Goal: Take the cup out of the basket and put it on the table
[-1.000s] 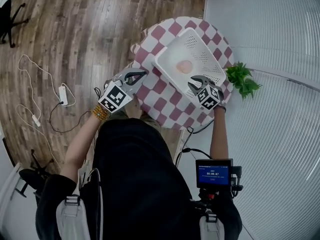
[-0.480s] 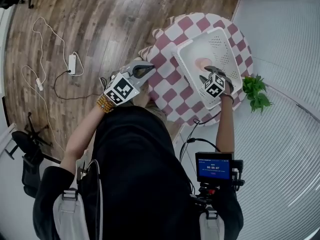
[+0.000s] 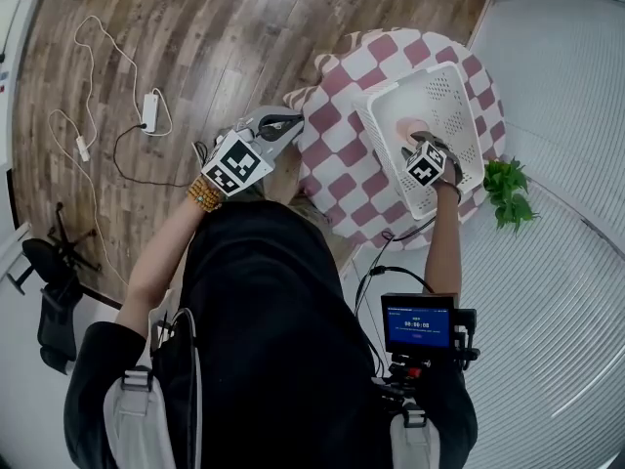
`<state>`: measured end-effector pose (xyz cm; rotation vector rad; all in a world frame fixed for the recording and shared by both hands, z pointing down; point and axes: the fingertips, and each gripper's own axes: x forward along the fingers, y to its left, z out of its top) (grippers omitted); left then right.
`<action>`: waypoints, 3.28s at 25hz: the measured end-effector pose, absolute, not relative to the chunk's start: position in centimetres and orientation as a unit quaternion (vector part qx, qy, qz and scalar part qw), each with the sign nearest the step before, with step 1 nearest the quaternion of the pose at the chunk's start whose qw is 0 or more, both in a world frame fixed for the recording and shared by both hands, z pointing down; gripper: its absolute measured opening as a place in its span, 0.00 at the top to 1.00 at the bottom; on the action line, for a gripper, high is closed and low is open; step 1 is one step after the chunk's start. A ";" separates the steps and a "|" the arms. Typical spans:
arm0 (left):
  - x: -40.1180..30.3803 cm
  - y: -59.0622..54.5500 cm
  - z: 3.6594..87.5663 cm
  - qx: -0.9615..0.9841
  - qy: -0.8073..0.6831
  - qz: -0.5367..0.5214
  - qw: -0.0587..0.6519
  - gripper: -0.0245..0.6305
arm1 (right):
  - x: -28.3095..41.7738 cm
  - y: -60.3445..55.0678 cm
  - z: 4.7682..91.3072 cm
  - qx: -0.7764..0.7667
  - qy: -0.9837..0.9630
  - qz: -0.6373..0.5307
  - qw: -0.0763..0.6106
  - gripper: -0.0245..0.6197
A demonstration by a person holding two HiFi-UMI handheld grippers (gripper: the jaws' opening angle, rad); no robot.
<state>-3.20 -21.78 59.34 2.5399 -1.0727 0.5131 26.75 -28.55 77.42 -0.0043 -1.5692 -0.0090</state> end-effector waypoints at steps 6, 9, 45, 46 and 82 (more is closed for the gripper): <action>-3.7 -20.9 59.7 0.891 -0.378 0.180 0.176 0.95 | 26.0 -28.6 77.2 0.004 -0.707 -0.002 0.707 0.93; -3.7 -20.8 59.7 0.892 -0.377 0.178 0.175 0.95 | 25.8 -28.5 77.2 0.001 -0.706 0.001 0.709 0.93; -3.0 -21.8 58.1 0.905 -0.361 0.177 0.139 0.95 | 26.6 -29.9 74.7 0.069 -0.705 0.003 0.706 0.92; -3.0 -21.9 58.1 0.905 -0.360 0.177 0.139 0.95 | 26.5 -30.0 74.7 0.071 -0.705 0.002 0.706 0.93; 1.3 -23.2 56.3 0.934 -0.297 0.174 0.097 0.95 | 28.1 -30.6 69.2 0.176 -0.720 -0.032 0.671 0.93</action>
